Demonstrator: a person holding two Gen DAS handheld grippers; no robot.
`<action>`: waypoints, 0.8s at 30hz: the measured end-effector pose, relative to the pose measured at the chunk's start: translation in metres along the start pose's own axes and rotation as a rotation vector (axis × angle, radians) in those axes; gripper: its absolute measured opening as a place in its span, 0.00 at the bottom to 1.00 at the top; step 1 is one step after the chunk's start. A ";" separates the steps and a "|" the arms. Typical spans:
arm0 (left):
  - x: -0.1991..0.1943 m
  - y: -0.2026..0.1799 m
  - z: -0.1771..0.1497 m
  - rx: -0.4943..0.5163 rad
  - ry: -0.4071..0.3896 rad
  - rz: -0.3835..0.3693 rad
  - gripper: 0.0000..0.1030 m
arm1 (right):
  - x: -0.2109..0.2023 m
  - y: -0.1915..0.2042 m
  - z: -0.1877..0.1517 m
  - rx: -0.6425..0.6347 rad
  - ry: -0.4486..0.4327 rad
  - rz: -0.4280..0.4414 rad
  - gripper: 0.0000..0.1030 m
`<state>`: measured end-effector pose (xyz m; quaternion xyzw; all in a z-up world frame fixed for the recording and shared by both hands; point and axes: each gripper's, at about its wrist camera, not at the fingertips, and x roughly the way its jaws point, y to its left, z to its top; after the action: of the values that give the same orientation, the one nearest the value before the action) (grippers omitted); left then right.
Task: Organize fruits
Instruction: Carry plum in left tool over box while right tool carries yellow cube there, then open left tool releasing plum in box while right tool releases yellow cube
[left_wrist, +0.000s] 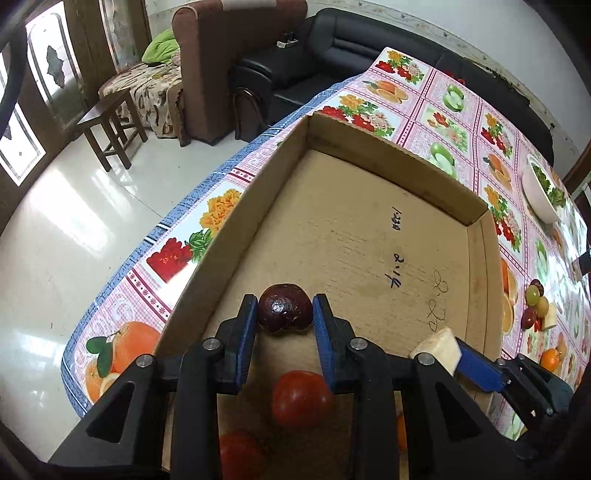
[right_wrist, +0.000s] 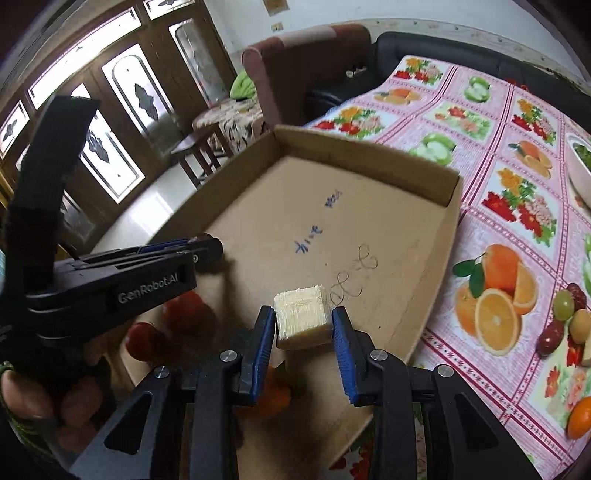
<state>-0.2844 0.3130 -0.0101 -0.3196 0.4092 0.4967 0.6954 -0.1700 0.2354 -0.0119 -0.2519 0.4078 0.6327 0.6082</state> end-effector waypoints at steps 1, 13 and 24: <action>0.001 -0.001 0.000 0.002 0.006 0.002 0.29 | 0.002 0.001 0.000 -0.004 0.005 0.000 0.31; -0.015 0.008 -0.010 -0.050 0.014 -0.048 0.35 | -0.018 0.002 -0.003 -0.009 -0.025 -0.006 0.43; -0.072 -0.023 -0.032 0.005 -0.085 -0.136 0.43 | -0.074 -0.011 -0.027 0.048 -0.100 0.025 0.46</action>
<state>-0.2831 0.2478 0.0396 -0.3236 0.3580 0.4603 0.7452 -0.1544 0.1711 0.0312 -0.2002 0.3953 0.6421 0.6255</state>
